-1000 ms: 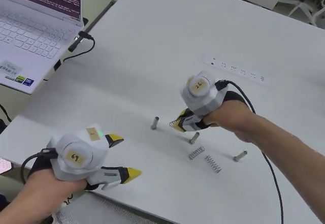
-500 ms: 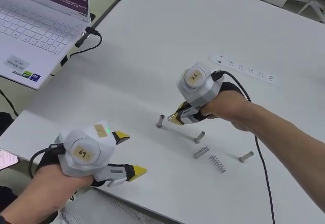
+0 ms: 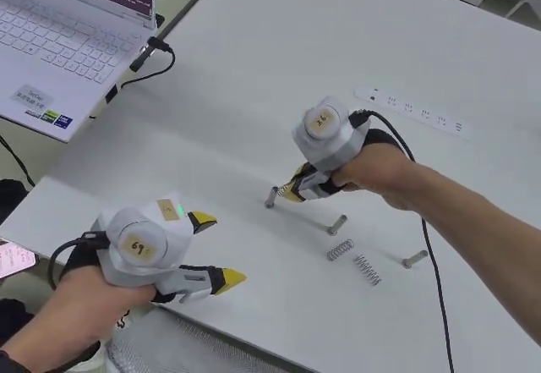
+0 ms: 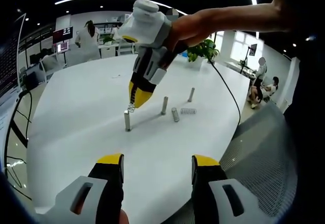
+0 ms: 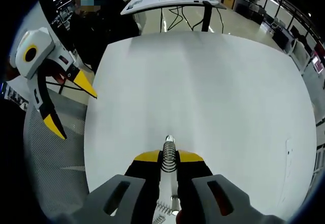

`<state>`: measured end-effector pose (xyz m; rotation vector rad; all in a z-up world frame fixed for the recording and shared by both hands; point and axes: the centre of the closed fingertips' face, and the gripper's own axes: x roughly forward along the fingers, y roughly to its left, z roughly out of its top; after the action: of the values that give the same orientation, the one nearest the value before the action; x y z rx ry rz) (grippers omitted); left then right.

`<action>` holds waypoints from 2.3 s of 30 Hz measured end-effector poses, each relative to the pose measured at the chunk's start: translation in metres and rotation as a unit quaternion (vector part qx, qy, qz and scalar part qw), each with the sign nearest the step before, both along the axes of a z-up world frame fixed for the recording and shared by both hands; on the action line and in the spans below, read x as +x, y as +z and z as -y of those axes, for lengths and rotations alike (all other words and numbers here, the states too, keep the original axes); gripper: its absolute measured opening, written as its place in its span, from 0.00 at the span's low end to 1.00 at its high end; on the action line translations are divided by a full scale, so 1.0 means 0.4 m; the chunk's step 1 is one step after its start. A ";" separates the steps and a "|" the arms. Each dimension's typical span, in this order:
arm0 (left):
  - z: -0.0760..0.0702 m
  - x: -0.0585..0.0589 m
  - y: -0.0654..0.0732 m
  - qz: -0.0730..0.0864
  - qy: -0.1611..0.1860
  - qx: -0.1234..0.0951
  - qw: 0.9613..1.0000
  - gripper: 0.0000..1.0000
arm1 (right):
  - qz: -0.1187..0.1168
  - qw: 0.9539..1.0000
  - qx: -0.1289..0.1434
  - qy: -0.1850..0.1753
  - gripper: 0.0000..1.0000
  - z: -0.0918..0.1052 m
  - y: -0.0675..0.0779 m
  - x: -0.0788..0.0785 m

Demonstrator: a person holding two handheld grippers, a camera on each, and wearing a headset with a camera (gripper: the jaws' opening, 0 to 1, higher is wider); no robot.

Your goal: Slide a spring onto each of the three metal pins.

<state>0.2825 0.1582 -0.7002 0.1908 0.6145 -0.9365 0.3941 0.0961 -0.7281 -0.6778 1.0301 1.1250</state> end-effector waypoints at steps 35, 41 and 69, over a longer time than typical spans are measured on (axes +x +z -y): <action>-0.008 0.004 -0.002 -0.010 0.005 -0.005 1.000 0.49 | -0.004 1.000 0.001 0.011 0.09 -0.024 -0.005 0.008; -0.007 0.003 -0.004 -0.010 0.004 -0.004 1.000 0.48 | -0.004 1.000 0.002 0.010 0.09 -0.025 -0.004 0.010; -0.002 0.004 -0.002 -0.009 0.003 -0.006 1.000 0.48 | 0.001 1.000 0.001 0.010 0.09 -0.040 -0.008 0.014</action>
<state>0.2841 0.1591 -0.7010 0.1689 0.6260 -0.9369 0.3995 0.1121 -0.7312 -0.6887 1.0226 1.1412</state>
